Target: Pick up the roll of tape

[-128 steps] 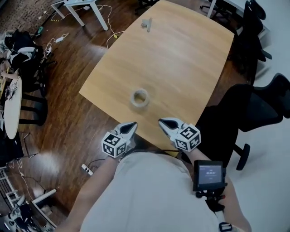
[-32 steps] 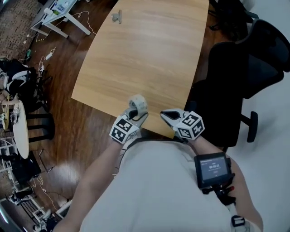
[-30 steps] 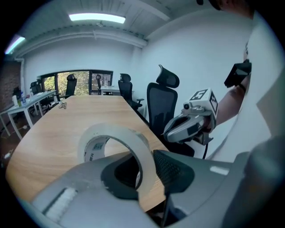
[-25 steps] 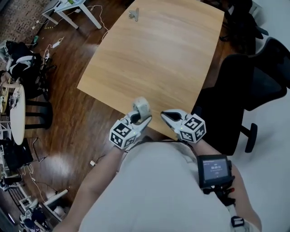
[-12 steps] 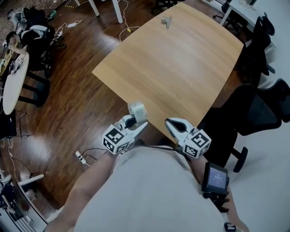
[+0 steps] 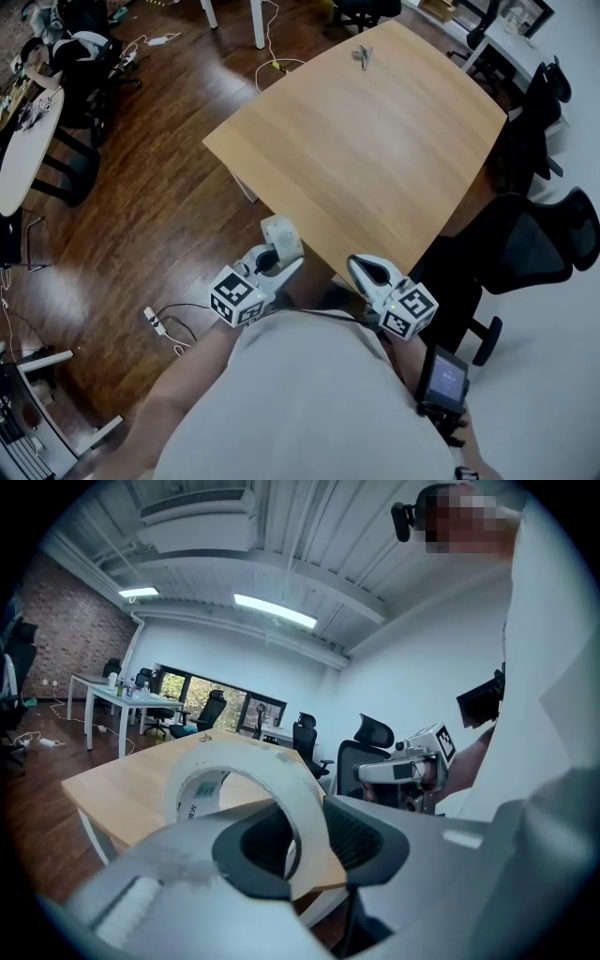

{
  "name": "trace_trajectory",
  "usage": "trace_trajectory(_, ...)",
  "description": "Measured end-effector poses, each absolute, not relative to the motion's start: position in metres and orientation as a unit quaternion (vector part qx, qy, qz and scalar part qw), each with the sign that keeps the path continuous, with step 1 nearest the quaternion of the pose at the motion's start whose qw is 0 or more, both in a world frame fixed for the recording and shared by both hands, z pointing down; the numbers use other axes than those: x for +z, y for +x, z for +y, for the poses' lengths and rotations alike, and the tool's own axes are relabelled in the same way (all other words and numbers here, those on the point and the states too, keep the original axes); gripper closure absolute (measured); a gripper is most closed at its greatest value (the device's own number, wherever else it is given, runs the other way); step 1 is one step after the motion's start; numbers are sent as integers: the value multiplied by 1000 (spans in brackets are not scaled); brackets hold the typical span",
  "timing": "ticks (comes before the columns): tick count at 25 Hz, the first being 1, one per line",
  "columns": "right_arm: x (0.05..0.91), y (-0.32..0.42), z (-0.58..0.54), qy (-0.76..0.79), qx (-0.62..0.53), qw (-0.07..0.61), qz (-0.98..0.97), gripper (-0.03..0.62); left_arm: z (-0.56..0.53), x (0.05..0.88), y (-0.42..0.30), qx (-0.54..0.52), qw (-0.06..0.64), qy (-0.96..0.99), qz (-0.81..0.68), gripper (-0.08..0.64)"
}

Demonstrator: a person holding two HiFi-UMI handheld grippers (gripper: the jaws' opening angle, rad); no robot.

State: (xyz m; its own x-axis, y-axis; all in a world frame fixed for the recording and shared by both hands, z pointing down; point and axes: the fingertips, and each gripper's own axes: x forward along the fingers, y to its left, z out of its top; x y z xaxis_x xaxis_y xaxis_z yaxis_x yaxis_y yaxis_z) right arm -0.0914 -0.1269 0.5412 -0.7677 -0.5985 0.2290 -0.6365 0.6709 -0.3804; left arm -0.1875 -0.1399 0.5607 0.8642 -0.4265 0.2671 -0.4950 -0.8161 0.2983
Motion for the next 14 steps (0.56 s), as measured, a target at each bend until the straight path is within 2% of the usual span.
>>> trace_trajectory(14, 538, -138, -123, 346, 214, 49, -912, 586, -129, 562, -248, 84, 180, 945, -259, 453)
